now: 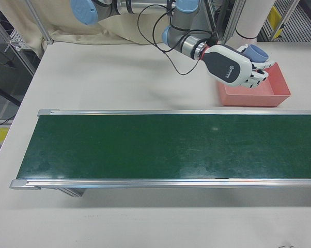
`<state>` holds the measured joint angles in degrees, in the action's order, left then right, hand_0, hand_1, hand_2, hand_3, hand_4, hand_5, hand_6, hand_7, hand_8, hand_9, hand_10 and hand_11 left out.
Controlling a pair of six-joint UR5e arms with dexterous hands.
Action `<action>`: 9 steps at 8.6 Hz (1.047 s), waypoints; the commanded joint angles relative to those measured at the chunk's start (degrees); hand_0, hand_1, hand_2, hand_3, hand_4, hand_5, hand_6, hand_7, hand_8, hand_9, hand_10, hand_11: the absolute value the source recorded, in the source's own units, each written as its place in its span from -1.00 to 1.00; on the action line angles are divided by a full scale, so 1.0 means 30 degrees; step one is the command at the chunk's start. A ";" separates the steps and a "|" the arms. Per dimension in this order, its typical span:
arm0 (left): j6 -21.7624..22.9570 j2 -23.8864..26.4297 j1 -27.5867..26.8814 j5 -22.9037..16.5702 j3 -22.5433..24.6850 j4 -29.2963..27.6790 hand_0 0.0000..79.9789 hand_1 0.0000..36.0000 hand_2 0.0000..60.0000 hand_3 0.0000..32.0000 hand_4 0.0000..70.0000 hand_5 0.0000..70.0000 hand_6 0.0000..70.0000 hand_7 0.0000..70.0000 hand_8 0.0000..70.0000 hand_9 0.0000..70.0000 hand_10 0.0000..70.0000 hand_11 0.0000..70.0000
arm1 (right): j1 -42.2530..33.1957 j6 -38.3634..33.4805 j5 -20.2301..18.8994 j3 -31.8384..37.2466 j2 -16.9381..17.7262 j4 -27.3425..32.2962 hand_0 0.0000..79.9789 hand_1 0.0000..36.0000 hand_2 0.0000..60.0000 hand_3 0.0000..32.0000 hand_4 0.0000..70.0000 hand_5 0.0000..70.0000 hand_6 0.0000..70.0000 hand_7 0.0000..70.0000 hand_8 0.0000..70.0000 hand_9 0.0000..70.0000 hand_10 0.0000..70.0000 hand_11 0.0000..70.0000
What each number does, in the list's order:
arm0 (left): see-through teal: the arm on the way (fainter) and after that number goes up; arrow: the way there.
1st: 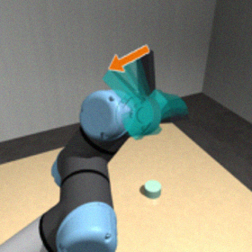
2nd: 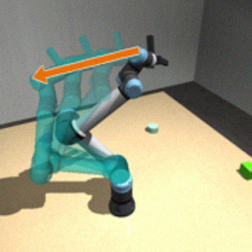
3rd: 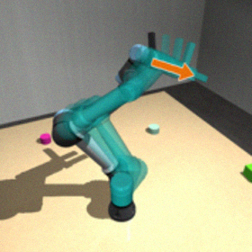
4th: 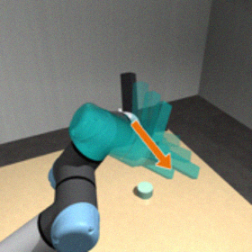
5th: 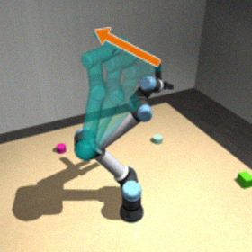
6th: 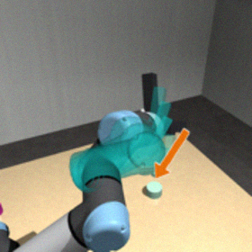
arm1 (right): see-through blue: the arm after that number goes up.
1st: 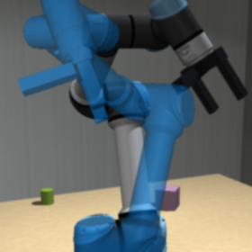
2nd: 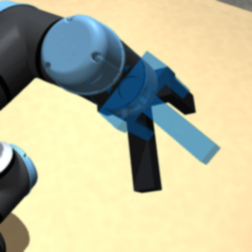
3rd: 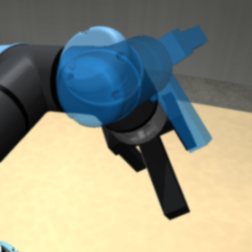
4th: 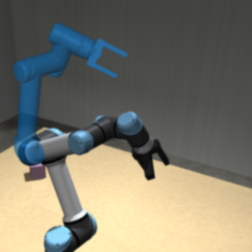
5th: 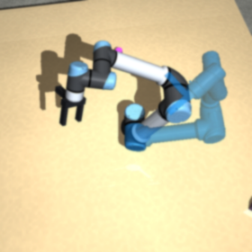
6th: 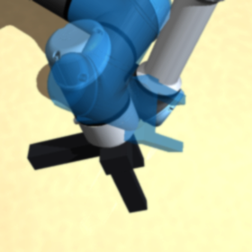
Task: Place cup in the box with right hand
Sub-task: 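Lower the cup into the pink tray and open the right hand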
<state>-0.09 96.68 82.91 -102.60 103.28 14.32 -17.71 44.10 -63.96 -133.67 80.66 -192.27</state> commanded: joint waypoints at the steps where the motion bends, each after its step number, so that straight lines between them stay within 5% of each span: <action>1: 0.0000 0.0000 -0.0009 -0.0018 -0.0001 0.0000 -1.00 -1.00 -1.00 -1.00 -1.00 -1.00 -1.00 -1.00 -1.00 -1.00 -1.00 -1.00 | 0.2415 0.1440 0.0725 0.0024 -0.0401 0.0016 0.54 0.69 0.18 -1.00 -0.35 -0.71 -0.60 0.49 -0.71 -0.36 -0.69 -0.46; 2: 0.0000 0.0000 -0.0009 0.0011 -0.0001 0.0000 -1.00 -1.00 -1.00 -1.00 -1.00 -1.00 -1.00 -1.00 -1.00 -1.00 -1.00 -1.00 | 0.2476 0.1442 0.0725 0.0053 -0.0372 0.0016 0.38 -0.04 -0.87 -1.00 -0.45 -0.83 -0.80 -0.29 -0.99 -0.89 -0.87 -0.75; 4: 0.0000 0.0000 -0.0009 -0.0018 -0.0001 0.0000 -1.00 -1.00 -1.00 -1.00 -1.00 -1.00 -1.00 -1.00 -1.00 -1.00 -1.00 -1.00 | 0.2564 0.1413 0.0696 0.0053 -0.0343 0.0046 0.10 -0.54 -0.66 -1.00 -0.55 -0.93 -0.85 -0.40 -1.00 -0.92 -0.94 -0.88; 5: 0.0000 0.0000 -0.0009 0.0011 -0.0001 0.0000 -1.00 -1.00 -1.00 -1.00 -1.00 -1.00 -1.00 -1.00 -1.00 -1.00 -1.00 -1.00 | 0.2564 0.1413 0.0725 0.0053 -0.0313 0.0046 0.14 -0.72 -0.91 -1.00 -0.45 -0.94 -0.85 -0.39 -1.00 -0.92 -0.94 -0.88; 6: 0.0000 0.0000 -0.0009 0.0011 -0.0001 0.0000 -1.00 -1.00 -1.00 -1.00 -1.00 -1.00 -1.00 -1.00 -1.00 -1.00 -1.00 -1.00 | 0.2593 0.1413 0.0725 0.0111 -0.0313 0.0046 0.10 -0.60 -0.72 -1.00 -0.51 -0.93 -0.84 -0.35 -1.00 -0.91 -0.94 -0.88; 8: 0.0000 0.0000 -0.0009 -0.0018 -0.0031 0.0000 -1.00 -1.00 -1.00 -1.00 -1.00 -1.00 -1.00 -1.00 -1.00 -1.00 -1.00 -1.00 | 0.2245 0.1181 0.0667 -0.0004 -0.0139 0.0016 0.16 -0.70 -1.00 -1.00 -0.43 -0.93 -0.83 -0.33 -1.00 -0.91 -0.93 -0.87; 9: 0.0000 0.0000 -0.0009 -0.0018 -0.0031 0.0000 -1.00 -1.00 -1.00 -1.00 -1.00 -1.00 -1.00 -1.00 -1.00 -1.00 -1.00 -1.00 | 0.0328 0.0744 0.0406 -0.0092 0.0095 -0.0013 0.18 -0.48 -0.82 -1.00 -0.47 -0.90 -0.78 -0.12 -0.97 -0.79 -0.89 -0.80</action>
<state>-0.09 96.68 82.88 -102.63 103.21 14.33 -10.30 48.08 -61.85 -133.48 79.92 -192.19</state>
